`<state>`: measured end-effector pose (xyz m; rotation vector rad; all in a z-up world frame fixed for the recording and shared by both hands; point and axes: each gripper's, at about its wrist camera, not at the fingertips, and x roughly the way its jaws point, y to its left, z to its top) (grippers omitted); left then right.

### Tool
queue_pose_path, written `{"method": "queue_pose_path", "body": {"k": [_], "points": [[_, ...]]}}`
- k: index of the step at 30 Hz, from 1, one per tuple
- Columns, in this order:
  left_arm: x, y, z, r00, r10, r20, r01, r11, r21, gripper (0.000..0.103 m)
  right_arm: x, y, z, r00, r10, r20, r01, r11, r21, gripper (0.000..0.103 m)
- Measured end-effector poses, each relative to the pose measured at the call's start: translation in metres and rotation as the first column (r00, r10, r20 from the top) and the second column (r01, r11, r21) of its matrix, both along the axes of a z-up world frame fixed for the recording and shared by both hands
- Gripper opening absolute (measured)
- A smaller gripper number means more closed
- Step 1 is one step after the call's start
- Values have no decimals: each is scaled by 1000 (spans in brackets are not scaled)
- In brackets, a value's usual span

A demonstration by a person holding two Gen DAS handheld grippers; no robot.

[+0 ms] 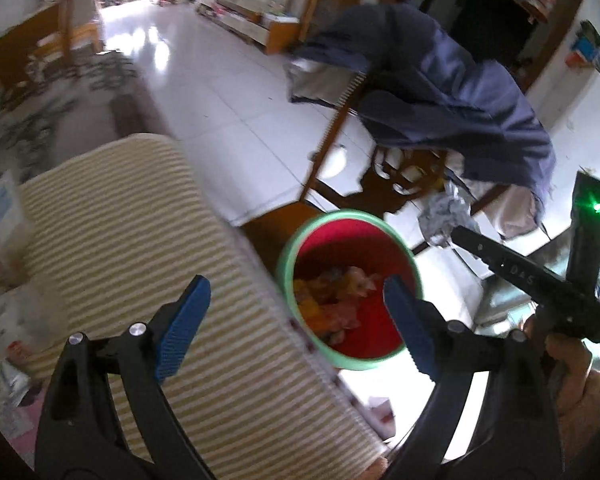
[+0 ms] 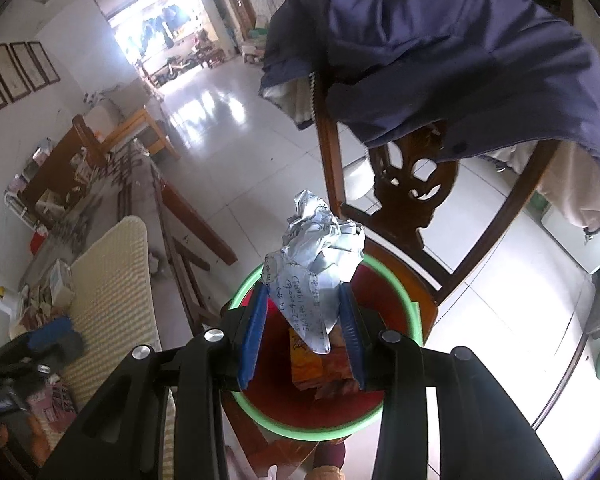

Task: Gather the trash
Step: 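Carry the tissue pack and grey paper to the red bin and open both grippers, then move both open grippers back over the pink trash on the table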

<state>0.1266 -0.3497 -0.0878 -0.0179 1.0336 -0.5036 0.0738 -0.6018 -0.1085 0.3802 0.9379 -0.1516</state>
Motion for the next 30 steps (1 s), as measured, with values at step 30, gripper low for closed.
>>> {"method": "queue_pose_path", "body": {"k": [30], "points": [[-63,233,11,928,371,33,-370,928,-37,87,39,206,11,963,269,-1,-269,962,-47,71]]}}
